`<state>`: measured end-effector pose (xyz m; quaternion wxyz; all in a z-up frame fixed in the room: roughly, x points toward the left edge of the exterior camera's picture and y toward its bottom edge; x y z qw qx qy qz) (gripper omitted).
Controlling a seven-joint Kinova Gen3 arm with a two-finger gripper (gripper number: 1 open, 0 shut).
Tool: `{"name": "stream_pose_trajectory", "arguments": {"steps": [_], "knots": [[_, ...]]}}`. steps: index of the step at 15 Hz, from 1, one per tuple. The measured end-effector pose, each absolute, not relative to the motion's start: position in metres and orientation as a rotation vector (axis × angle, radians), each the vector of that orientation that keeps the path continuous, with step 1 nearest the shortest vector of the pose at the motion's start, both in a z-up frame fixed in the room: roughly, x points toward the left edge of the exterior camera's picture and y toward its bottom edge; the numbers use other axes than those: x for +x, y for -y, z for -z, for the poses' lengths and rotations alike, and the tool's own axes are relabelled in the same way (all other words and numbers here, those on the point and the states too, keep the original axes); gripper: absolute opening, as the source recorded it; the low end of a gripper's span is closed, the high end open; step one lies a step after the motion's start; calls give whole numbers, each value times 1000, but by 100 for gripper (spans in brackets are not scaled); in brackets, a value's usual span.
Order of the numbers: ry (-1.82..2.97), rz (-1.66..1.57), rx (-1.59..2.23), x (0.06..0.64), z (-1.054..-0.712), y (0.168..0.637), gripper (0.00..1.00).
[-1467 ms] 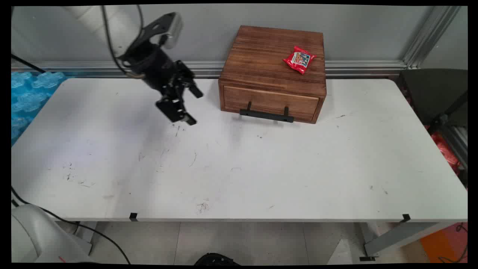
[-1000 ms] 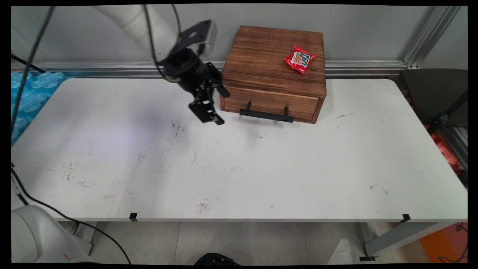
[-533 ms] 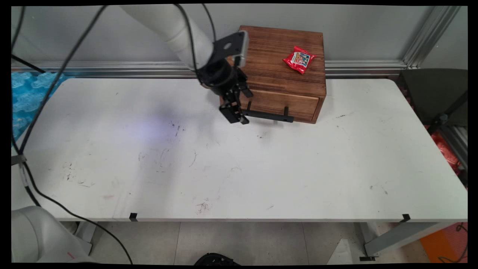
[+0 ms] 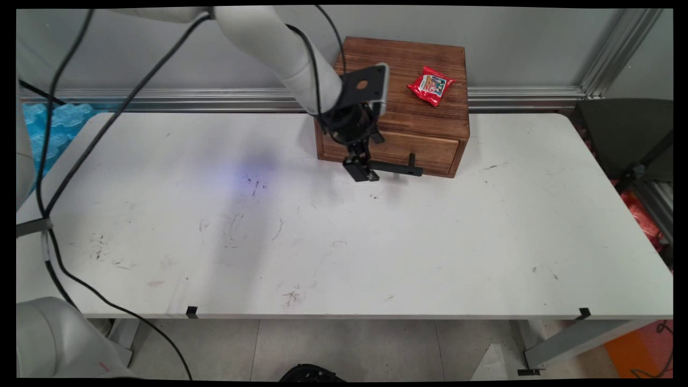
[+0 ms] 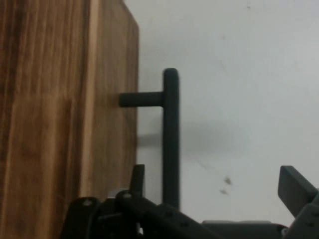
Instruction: Open the drawer
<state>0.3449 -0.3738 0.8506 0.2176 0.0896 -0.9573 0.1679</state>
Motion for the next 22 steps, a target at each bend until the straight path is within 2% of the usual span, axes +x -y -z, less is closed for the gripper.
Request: {"name": "stream_pose_trajectory", "arguments": {"steps": [9,22], "knots": [[2693,-538,258,316,-822,393,100],[2741,-535,278,309,-795,399,100]]}}
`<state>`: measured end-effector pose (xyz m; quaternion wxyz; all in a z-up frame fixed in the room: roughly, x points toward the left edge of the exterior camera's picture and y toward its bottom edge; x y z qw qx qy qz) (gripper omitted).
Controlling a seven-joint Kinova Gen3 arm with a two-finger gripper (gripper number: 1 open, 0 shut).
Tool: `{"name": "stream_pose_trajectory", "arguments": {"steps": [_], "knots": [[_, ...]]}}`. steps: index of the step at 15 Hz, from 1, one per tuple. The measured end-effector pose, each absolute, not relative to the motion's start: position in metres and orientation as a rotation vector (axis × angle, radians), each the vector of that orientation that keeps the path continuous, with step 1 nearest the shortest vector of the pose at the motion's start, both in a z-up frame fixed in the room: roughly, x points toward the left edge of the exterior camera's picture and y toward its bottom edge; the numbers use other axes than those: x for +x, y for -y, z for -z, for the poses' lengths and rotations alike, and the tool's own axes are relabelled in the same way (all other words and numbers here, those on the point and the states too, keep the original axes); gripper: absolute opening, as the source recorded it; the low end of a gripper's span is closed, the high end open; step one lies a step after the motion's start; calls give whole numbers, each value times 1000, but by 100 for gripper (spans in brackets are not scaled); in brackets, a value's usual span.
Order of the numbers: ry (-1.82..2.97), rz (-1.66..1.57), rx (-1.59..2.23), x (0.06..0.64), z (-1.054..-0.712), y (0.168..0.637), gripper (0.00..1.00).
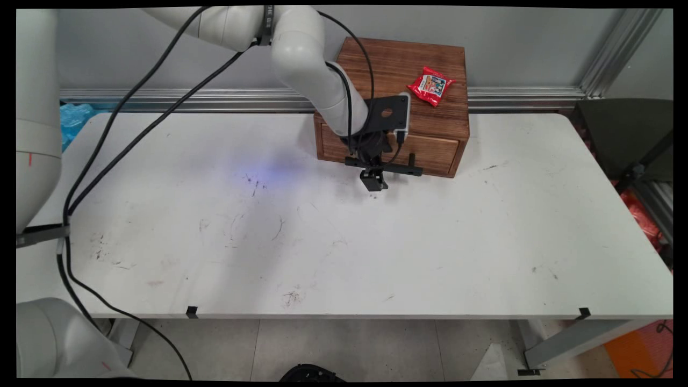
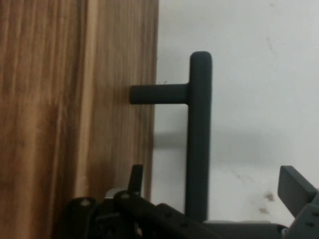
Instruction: Open the drawer
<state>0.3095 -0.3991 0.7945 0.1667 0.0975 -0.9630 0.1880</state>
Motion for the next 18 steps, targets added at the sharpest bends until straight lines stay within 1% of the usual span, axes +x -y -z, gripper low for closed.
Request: {"name": "stream_pose_trajectory", "arguments": {"steps": [6,8,18], "knots": [[2760,-483,298,310,-786,389,100],[2763,-464,309,317,-786,381,100],[2777,-385,374,312,-785,357,100]]}}
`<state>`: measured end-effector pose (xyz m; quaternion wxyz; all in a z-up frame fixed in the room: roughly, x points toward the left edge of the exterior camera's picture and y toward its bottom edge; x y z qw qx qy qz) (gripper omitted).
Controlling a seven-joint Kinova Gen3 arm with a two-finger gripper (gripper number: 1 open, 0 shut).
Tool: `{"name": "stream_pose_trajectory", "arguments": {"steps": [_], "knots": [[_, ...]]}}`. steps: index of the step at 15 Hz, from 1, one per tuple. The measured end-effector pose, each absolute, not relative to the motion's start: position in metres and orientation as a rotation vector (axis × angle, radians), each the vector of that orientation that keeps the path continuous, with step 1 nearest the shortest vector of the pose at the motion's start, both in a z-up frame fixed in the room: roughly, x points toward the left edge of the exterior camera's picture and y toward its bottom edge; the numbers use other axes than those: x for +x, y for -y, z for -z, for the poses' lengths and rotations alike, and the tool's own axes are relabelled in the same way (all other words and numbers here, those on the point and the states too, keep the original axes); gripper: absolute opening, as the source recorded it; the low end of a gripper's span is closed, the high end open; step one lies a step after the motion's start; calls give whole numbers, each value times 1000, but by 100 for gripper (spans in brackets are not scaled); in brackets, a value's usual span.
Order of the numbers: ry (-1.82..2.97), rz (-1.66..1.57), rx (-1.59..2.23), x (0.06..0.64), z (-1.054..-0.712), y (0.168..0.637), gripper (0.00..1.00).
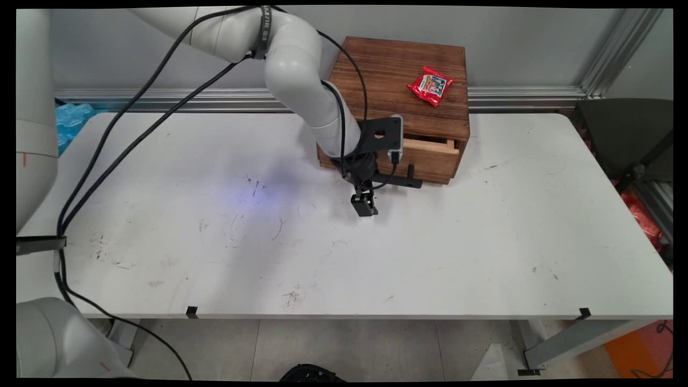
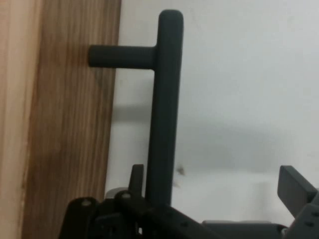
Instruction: Open the drawer
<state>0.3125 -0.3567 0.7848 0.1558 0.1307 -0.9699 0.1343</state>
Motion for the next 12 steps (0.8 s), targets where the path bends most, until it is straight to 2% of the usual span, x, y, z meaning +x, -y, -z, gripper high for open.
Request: {"name": "stream_pose_trajectory", "arguments": {"steps": [12], "knots": [[2781,-307,424,299,-786,305,100]]}}
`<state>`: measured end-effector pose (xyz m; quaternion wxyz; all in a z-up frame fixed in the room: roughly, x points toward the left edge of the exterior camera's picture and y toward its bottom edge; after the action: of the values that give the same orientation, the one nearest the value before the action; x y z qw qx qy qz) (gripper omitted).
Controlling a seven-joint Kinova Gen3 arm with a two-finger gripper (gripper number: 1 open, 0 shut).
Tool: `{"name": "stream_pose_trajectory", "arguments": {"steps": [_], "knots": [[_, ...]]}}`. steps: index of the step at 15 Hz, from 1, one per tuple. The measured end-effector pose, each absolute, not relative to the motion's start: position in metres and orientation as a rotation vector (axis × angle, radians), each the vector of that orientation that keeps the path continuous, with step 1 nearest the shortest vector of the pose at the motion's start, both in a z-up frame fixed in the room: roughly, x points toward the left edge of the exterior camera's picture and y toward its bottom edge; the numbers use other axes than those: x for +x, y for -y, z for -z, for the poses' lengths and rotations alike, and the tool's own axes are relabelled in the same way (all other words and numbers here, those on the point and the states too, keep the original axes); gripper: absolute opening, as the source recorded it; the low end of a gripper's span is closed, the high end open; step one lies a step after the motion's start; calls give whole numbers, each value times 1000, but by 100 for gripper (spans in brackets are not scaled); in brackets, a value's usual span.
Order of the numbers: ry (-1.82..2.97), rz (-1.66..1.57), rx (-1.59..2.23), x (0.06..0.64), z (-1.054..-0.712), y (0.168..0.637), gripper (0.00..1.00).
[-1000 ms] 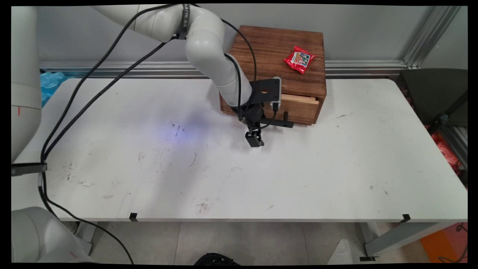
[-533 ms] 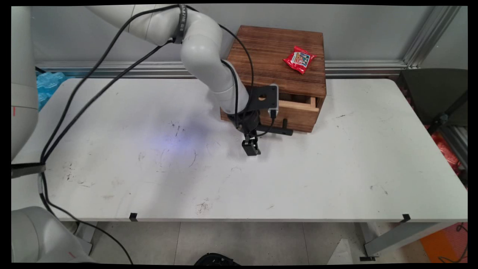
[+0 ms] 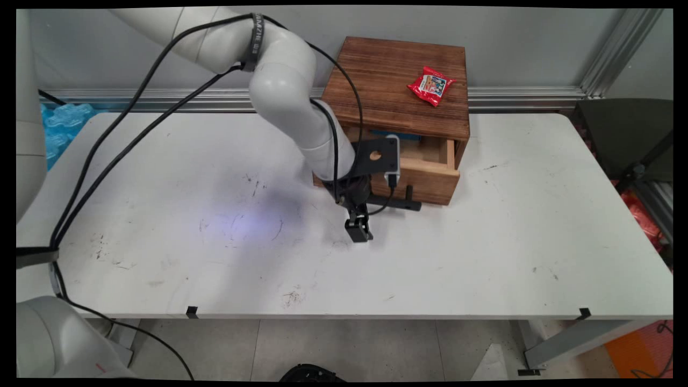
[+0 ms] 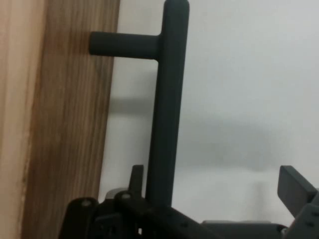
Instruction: Open the drawer
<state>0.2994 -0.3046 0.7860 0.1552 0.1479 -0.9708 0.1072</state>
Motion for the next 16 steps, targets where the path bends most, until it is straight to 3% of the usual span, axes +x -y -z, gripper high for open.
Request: {"name": "stream_pose_trajectory", "arguments": {"steps": [16], "knots": [[2783,-150,420,273,-801,208,100]]}}
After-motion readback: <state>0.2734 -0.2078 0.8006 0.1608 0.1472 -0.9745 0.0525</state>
